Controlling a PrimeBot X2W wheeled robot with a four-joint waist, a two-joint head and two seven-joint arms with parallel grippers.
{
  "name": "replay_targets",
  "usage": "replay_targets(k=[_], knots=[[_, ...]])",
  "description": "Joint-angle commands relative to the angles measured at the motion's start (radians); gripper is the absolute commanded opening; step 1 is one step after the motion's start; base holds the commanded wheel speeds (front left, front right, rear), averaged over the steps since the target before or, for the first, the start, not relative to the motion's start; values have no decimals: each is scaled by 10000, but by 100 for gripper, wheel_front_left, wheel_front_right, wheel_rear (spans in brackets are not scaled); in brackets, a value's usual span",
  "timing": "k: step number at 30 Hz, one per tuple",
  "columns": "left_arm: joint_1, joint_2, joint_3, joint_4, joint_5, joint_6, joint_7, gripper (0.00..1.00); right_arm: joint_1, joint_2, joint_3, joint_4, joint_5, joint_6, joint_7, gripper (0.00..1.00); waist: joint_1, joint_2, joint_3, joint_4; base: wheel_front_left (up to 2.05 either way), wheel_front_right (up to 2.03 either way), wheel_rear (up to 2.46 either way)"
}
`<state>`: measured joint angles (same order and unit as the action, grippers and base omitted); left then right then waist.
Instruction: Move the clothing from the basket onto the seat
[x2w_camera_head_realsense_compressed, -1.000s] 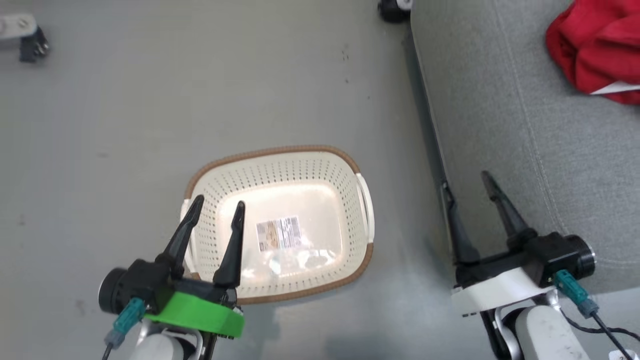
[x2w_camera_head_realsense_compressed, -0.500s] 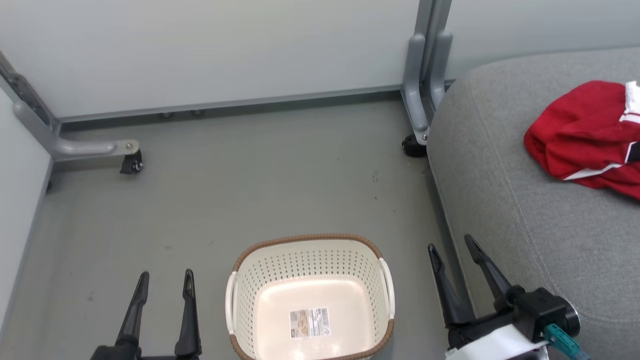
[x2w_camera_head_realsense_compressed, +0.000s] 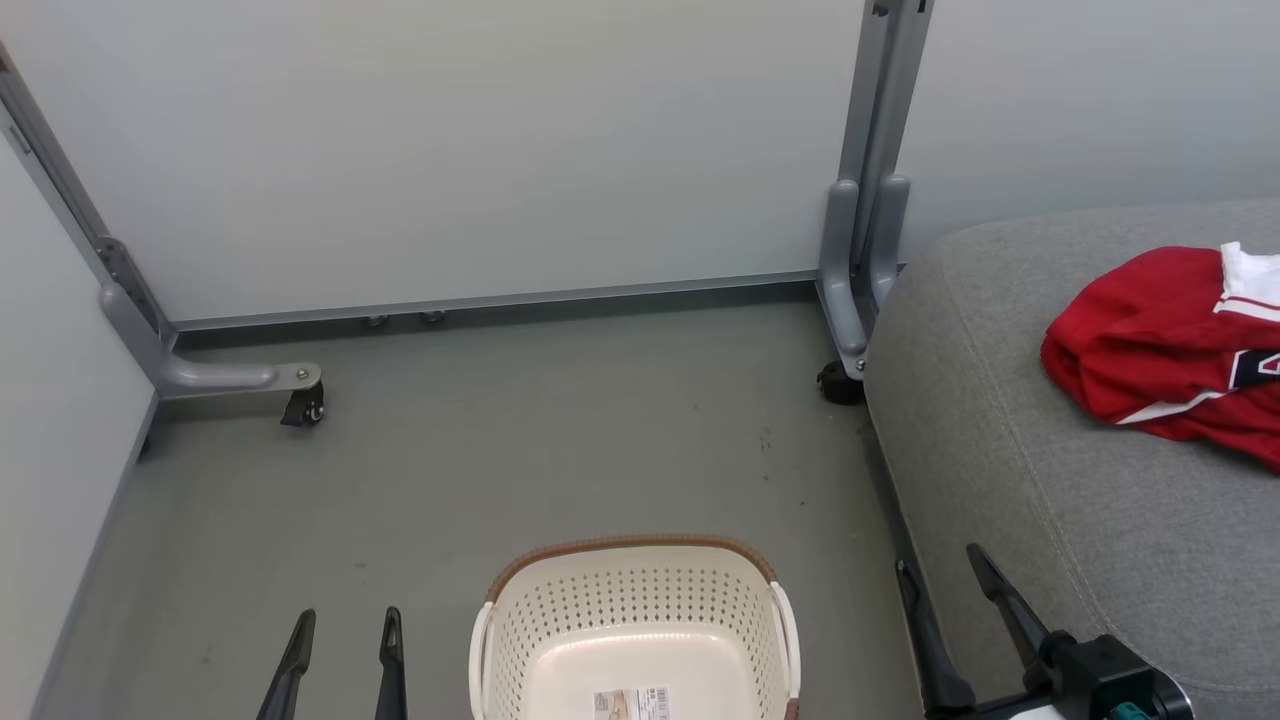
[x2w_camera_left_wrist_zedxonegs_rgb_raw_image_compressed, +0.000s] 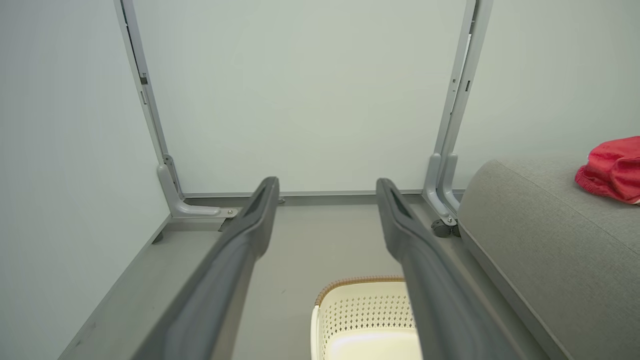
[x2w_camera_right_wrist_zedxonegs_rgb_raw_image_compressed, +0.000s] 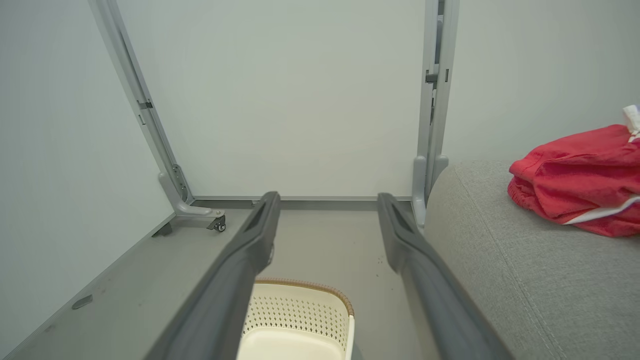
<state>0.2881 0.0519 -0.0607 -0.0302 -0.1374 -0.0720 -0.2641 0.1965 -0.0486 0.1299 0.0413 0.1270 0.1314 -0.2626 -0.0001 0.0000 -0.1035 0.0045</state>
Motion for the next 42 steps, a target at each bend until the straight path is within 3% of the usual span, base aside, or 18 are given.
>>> replay_targets(k=[1,13,14,19,42], knots=[[57,-9,68,16,1,-48,-2,100,-59,-35,-2,29,-52,-14,-34,100,1,0,-32,-48,0,0,0],[-307,-13,150,129,154,27,-2,100,-132,-35,-27,37,-52,-14,-34,100,1,0,-44,-55,0,0,0],[-130,-8,118,107,104,4,0,0,-131,0,-14,38,-22,0,0,0,1,0,-44,-57,0,0,0],[-54,-19,42,608,93,6,3,0,70,29,23,509,12,0,18,0,1,0,-42,-58,0,0,0],[-1204,188,271,1231,-4398,-166,879,0,-839,-229,-356,902,4564,-2,824,0,1,0,159,-55,0,0,0]])
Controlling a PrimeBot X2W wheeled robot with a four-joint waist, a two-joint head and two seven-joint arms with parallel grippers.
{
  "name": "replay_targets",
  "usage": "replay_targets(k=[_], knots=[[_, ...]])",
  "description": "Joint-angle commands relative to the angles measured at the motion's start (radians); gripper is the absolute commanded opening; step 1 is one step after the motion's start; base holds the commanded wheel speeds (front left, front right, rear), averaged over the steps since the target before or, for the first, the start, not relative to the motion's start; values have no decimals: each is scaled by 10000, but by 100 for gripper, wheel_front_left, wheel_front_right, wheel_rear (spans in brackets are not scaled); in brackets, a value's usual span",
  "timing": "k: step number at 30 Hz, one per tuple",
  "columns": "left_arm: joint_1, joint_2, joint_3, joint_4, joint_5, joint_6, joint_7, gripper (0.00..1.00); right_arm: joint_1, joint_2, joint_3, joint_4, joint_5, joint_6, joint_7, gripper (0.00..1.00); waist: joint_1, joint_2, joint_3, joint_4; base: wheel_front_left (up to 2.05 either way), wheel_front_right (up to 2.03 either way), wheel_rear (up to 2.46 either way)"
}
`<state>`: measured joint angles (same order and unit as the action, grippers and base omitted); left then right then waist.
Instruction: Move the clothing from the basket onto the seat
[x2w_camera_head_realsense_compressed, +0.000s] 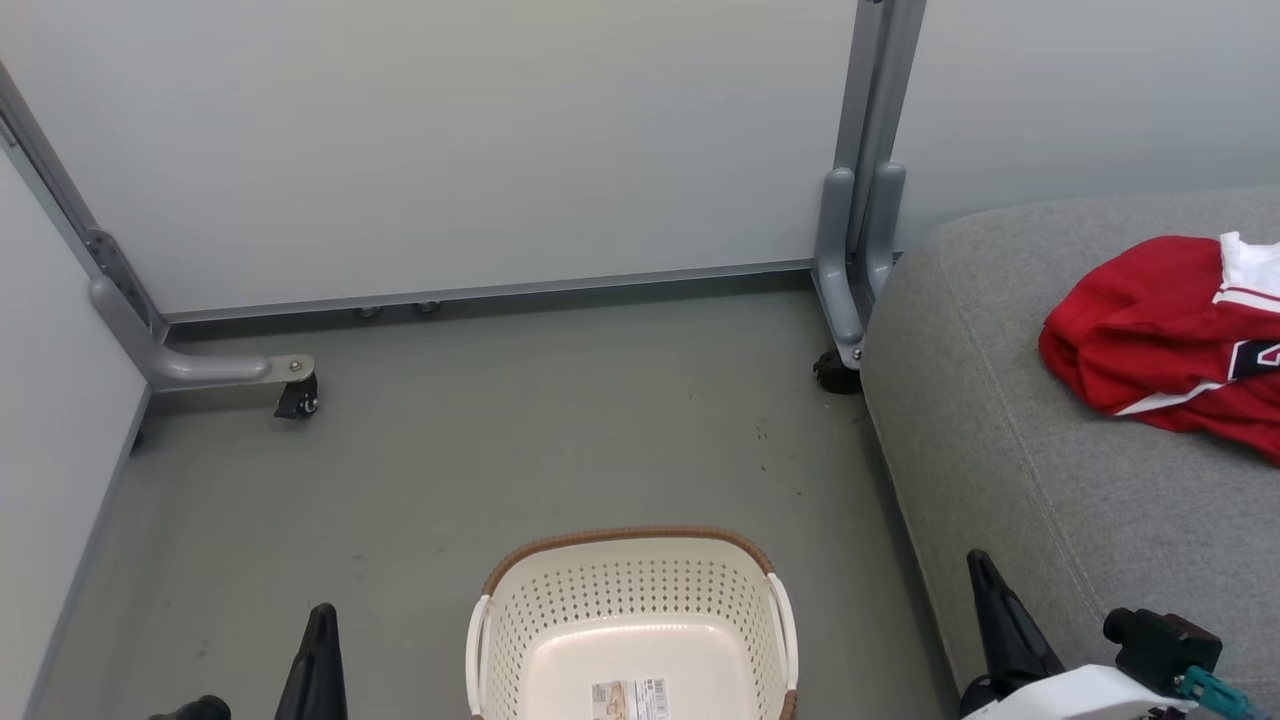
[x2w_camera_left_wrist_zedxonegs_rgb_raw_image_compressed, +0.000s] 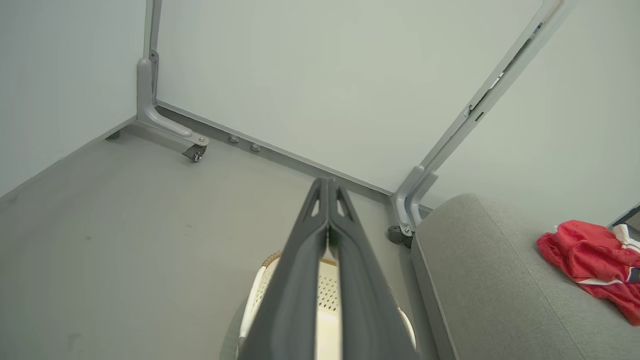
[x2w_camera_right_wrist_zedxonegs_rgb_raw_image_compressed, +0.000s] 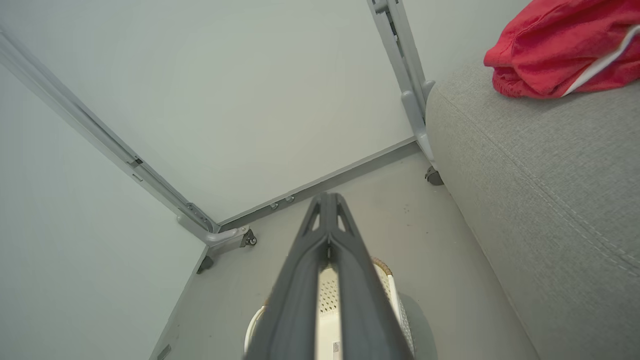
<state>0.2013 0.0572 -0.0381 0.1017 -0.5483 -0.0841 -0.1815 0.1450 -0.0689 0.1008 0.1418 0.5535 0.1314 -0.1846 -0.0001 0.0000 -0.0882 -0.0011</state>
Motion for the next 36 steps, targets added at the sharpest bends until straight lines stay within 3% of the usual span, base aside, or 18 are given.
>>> replay_targets(k=[1,36], knots=[[-375,140,55,-66,-438,-51,81,0,-352,-33,-80,-89,450,-3,74,0,1,0,14,1,0,0,0],[-1635,232,486,574,-5232,-248,1183,0,-1351,-168,-721,390,5268,-3,1146,0,1,0,321,4,0,0,0]])
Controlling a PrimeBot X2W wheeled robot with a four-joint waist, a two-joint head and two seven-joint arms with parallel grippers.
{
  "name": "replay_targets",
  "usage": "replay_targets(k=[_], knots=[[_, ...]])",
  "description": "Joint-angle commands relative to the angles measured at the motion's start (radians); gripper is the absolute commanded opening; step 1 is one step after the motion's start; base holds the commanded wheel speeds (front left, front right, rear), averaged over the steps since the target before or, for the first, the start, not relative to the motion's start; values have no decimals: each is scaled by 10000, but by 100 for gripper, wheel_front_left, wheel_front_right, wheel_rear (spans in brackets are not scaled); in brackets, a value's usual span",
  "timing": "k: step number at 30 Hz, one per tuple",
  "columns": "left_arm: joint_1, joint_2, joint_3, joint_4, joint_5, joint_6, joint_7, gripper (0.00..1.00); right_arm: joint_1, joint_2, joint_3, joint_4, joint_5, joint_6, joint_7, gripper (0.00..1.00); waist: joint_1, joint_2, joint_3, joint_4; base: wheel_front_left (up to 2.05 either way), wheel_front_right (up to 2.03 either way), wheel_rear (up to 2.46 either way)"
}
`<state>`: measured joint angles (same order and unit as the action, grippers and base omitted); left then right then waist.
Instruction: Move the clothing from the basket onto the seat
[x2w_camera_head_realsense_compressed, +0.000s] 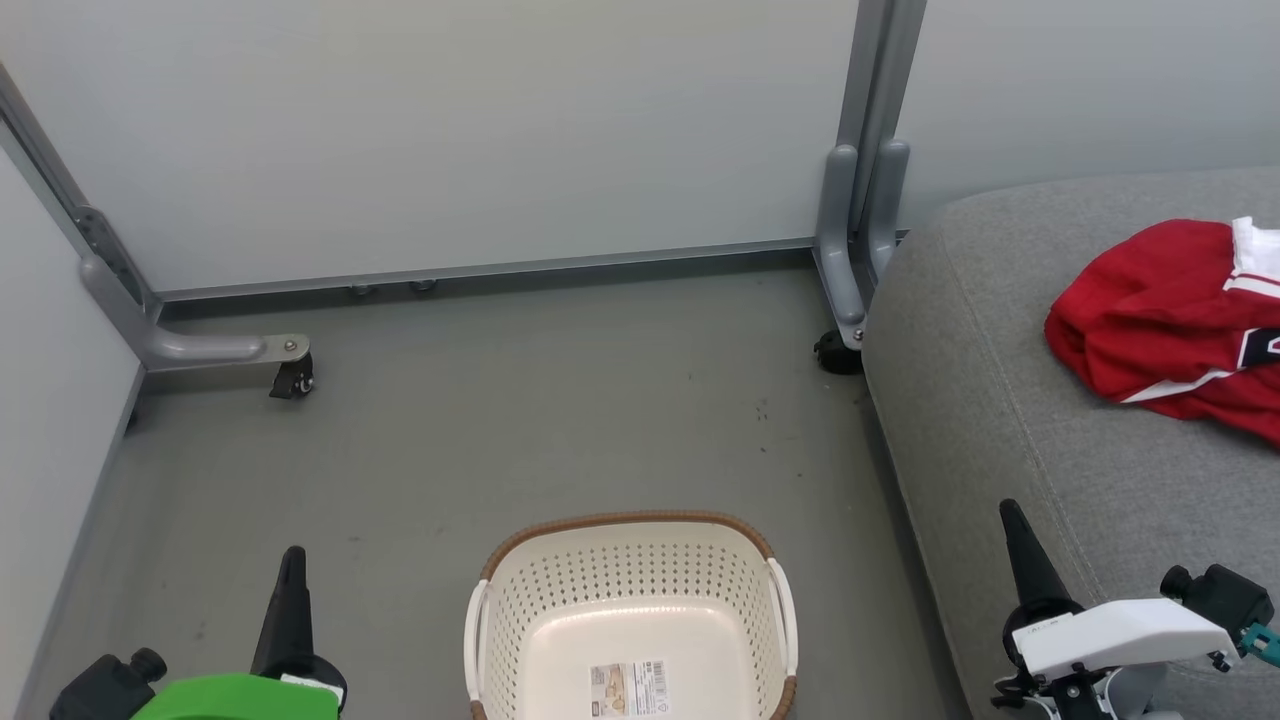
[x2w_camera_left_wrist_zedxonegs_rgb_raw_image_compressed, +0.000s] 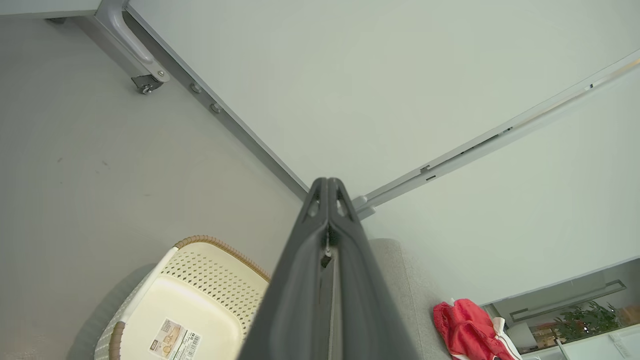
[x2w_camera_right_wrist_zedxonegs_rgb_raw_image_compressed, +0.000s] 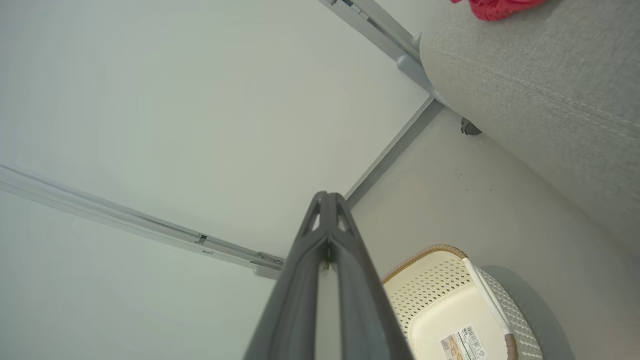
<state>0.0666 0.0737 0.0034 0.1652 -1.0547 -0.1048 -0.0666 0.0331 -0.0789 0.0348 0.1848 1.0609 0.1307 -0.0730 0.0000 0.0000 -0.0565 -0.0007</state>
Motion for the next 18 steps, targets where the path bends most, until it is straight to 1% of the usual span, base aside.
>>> replay_targets(k=[1,18], knots=[[-323,67,85,-43,-298,-44,61,0,-266,-70,-81,-30,319,4,64,0,0,0,14,0,0,0,0],[-802,69,282,202,-2025,-122,513,0,-640,-77,-378,156,2052,4,513,0,0,0,161,2,0,0,0]])
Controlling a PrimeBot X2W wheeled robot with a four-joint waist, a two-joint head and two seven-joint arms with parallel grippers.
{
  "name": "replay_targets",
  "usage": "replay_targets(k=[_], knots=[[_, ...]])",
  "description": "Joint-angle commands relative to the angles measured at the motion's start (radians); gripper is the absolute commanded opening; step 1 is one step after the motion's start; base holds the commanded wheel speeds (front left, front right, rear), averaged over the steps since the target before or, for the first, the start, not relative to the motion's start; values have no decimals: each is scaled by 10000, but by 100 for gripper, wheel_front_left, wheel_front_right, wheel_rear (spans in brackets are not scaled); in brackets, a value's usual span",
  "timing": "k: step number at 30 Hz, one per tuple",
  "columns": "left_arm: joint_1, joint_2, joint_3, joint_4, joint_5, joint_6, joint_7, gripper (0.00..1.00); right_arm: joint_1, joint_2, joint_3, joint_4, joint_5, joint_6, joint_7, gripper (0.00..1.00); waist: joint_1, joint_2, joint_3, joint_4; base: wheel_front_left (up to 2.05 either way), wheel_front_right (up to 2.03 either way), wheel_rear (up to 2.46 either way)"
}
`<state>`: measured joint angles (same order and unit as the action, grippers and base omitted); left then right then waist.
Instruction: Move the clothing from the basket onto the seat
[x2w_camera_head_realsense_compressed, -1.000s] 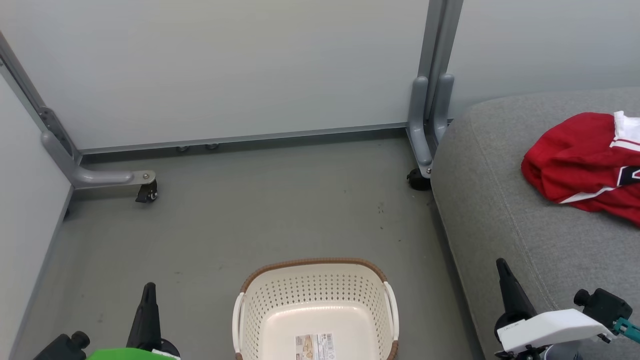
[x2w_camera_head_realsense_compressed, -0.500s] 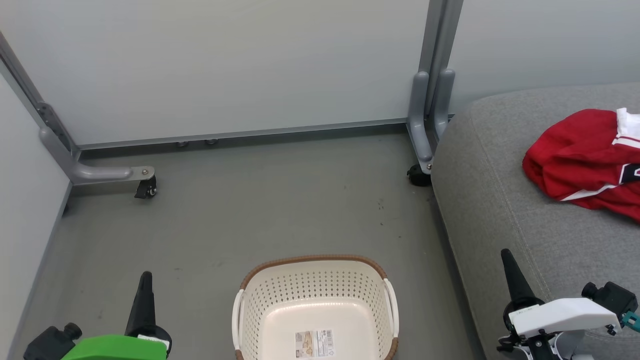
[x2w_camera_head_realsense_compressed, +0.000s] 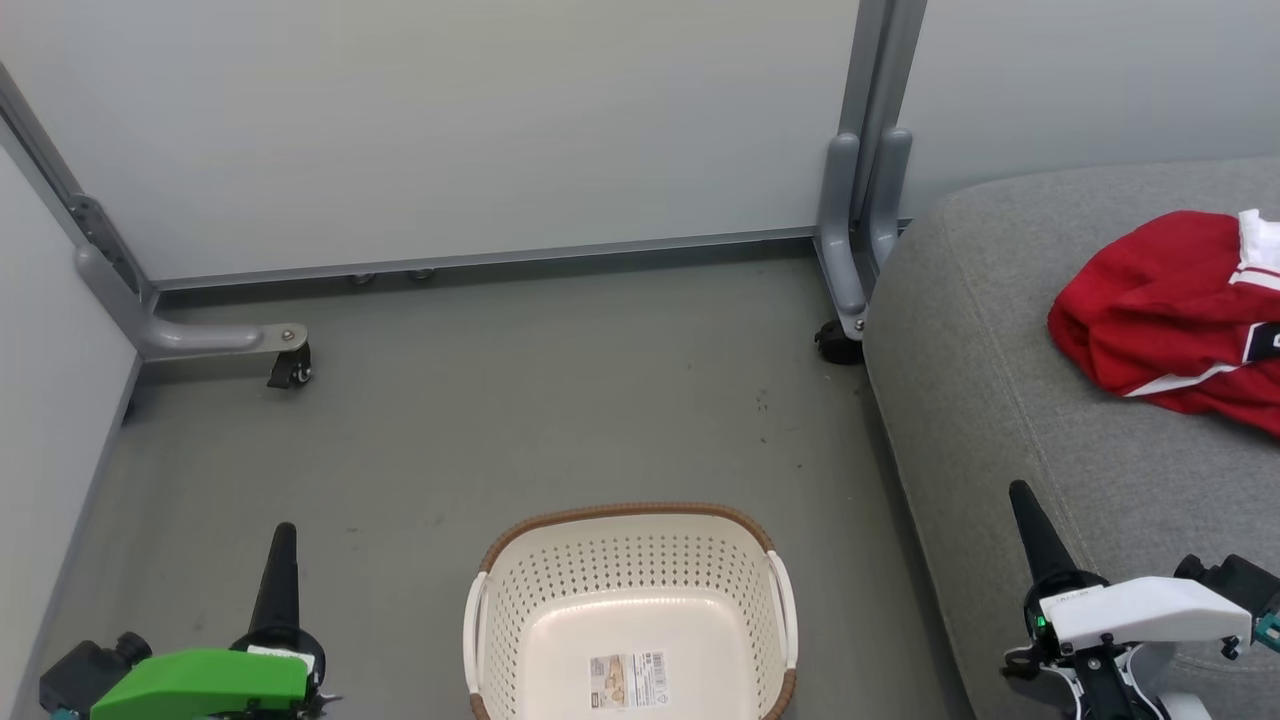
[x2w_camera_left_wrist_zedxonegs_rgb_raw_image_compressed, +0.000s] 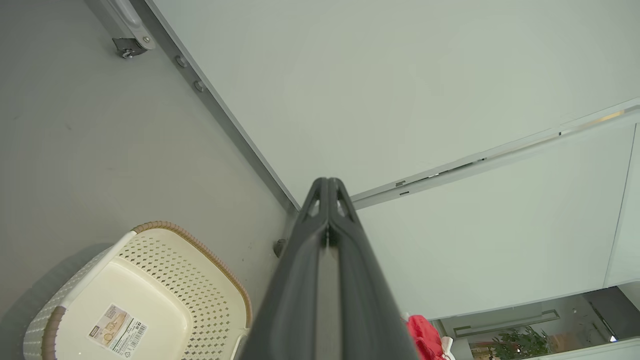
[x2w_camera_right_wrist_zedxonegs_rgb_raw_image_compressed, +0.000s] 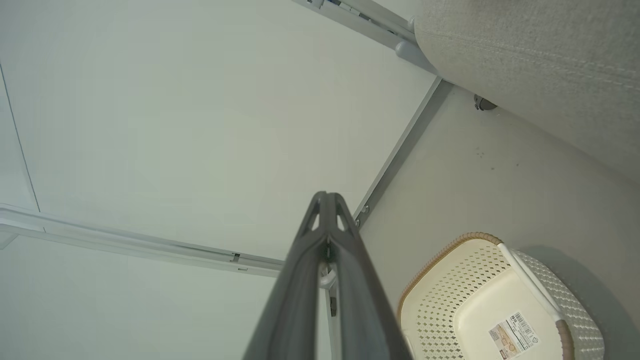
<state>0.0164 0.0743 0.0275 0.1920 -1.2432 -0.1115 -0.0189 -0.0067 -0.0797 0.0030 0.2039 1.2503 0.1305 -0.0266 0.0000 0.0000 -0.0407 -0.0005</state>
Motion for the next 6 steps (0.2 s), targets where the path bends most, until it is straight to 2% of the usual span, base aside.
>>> replay_targets(k=[1,6], knots=[[-318,62,56,-48,-254,-62,72,0,-274,-68,-77,-24,260,6,83,0,0,0,13,0,0,0,0],[-449,58,118,25,-696,-78,188,0,-339,-64,-155,25,710,6,206,0,0,0,56,1,0,0,0]])
